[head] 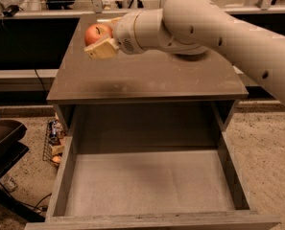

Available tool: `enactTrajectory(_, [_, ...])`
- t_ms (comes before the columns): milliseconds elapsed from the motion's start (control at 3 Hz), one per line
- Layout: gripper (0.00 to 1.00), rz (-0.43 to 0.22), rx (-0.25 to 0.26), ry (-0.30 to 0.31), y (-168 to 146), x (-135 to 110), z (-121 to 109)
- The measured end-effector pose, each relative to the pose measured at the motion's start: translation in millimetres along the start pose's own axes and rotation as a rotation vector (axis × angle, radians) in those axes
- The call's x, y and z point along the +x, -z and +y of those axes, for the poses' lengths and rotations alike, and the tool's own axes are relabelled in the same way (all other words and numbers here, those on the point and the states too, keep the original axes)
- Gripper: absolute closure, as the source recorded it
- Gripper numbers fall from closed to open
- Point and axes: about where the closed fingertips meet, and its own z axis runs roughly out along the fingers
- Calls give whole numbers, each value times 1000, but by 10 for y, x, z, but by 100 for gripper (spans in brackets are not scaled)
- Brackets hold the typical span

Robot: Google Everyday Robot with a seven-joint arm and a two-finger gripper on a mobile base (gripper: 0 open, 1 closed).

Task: Pick apple from top drawer and place on counter

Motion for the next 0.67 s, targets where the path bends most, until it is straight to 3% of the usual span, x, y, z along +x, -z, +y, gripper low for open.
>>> enactTrajectory(667, [100,31,4,-9,-110,41,-33])
